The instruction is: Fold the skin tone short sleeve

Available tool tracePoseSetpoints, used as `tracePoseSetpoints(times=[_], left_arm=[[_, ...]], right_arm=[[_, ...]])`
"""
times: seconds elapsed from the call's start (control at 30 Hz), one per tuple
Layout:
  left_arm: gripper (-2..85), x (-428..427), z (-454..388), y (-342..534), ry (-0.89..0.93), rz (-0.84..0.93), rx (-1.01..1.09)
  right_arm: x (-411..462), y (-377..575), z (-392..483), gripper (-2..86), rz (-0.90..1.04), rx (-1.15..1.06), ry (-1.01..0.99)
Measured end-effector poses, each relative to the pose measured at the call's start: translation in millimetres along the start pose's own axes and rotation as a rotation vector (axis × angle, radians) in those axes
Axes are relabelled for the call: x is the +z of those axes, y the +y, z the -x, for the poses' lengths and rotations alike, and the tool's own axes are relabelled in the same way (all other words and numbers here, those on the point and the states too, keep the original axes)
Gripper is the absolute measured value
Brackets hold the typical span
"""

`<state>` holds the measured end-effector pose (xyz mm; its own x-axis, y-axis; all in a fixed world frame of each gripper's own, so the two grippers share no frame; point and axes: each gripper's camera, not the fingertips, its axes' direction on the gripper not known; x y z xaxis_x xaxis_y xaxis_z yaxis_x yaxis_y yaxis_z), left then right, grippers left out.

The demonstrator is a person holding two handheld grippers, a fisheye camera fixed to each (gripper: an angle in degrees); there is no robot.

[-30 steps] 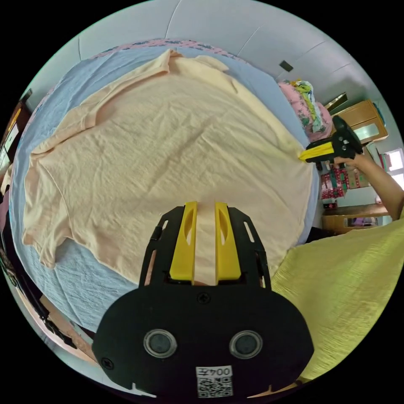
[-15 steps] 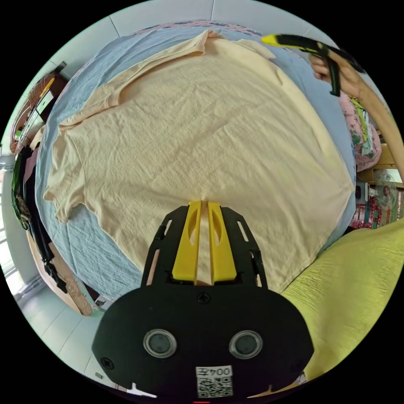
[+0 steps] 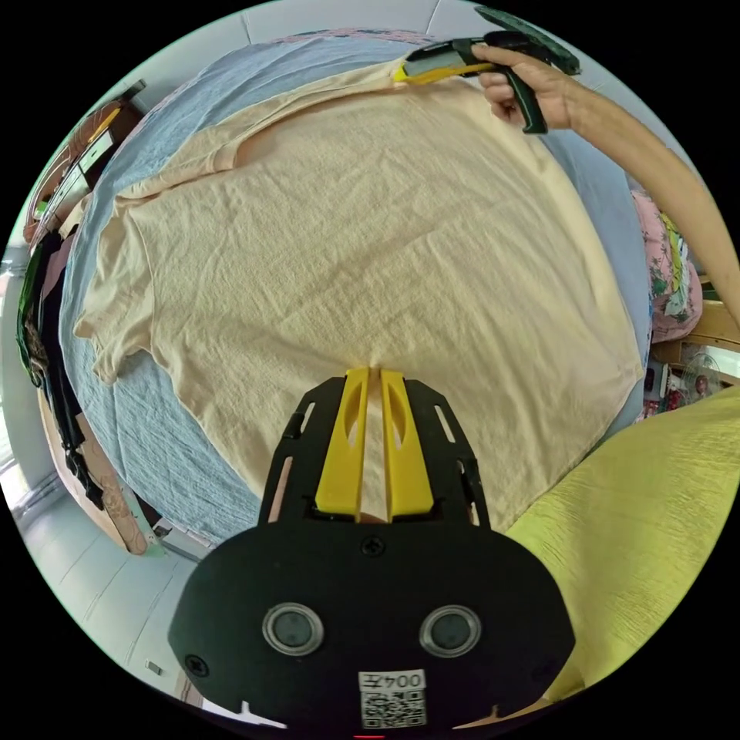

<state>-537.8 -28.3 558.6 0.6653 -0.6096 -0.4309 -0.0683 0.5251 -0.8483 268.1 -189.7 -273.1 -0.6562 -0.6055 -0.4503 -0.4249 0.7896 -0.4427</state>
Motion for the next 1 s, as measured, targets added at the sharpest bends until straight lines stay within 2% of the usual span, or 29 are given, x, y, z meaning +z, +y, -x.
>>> tracePoseSetpoints(times=[0.07, 0.23, 0.33, 0.57, 0.73, 0.87, 1.0], left_arm=[[6.0, -9.2, -6.1, -3.4, -0.018, -0.003, 0.026], [8.1, -77.0, 10.8, -24.9, -0.302, -0.36, 0.151], [9.4, -79.0, 36.1, -62.3, -0.462, -0.386, 0.267], [12.3, -59.8, 71.0, -121.4, -0.517, -0.242, 0.528], [7.5, -45.0, 74.1, -152.3, -0.493, -0.118, 0.676], [3.0, -62.2, 87.1, -171.1, -0.512, -0.171, 0.62], [2.9, -99.7, 136.2, -195.1, -0.401, -0.289, 0.407]], right_arm=[[-18.6, -7.1, -2.6, 1.5, -0.026, 0.013, -0.062], [-52.6, -24.0, -4.3, 1.1, -0.004, -0.004, -0.14], [-60.6, -27.1, -5.7, 1.5, 0.006, -0.02, -0.139], [-75.3, -30.4, -12.9, 1.6, 0.021, -0.031, -0.133], [-85.5, -32.6, -14.1, 1.8, 0.037, -0.054, -0.117], [-93.1, -36.3, -16.6, 2.0, 0.031, -0.049, -0.11], [-102.9, -49.5, -27.5, 2.3, -0.002, -0.01, -0.122]])
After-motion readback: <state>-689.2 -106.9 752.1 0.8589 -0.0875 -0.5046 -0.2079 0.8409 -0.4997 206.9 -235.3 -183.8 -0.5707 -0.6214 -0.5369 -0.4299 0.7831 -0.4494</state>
